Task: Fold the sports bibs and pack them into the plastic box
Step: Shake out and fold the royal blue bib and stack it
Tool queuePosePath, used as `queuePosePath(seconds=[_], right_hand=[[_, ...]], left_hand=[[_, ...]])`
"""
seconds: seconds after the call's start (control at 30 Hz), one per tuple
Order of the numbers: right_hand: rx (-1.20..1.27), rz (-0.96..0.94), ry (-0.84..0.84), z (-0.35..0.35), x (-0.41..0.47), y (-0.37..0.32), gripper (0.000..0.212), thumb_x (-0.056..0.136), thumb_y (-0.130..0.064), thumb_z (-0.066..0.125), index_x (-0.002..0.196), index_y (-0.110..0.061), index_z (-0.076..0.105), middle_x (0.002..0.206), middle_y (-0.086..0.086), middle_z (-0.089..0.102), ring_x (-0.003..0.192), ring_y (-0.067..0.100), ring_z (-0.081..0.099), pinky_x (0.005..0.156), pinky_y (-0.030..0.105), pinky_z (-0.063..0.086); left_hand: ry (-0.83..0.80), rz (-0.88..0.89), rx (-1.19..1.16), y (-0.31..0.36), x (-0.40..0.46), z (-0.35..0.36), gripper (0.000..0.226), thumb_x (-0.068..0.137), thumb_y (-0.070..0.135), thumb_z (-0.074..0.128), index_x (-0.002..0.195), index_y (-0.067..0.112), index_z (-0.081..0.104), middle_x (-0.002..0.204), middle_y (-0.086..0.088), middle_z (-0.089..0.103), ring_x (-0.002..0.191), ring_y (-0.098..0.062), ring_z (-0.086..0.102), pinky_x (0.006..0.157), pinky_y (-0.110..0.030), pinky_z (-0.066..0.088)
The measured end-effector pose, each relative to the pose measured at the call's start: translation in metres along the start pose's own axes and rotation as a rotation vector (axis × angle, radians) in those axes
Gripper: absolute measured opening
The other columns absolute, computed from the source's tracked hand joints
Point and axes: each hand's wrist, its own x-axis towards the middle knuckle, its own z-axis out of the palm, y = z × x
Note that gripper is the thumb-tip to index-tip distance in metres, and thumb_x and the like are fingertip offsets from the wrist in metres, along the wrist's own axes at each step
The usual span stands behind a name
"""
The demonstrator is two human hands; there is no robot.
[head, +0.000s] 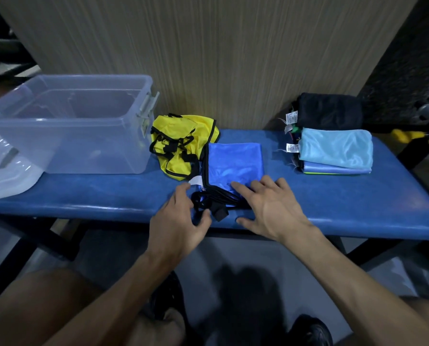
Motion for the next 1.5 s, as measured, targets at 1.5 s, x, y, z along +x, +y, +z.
queuePosePath(seconds=[1.5], right_hand=[[-0.114, 0.083, 0.145, 0.025, 0.013, -0.018, 0.067, 0.093, -0.067, 0.045, 0.148, -0.029, 0.05, 0.098, 0.004, 0.068, 0.094, 0.03, 0.059, 0.083, 0.045, 0.035]], left_hand=[[-0.209, 0.367, -0.24, -0.001, 0.012, 0.019, 0.025, 0.089, 0.014, 0.072, 0.113, 0.009, 0.067, 0.108, 0.002, 0.059, 0.098, -0.018, 0.057, 0.087, -0.038, 0.05]])
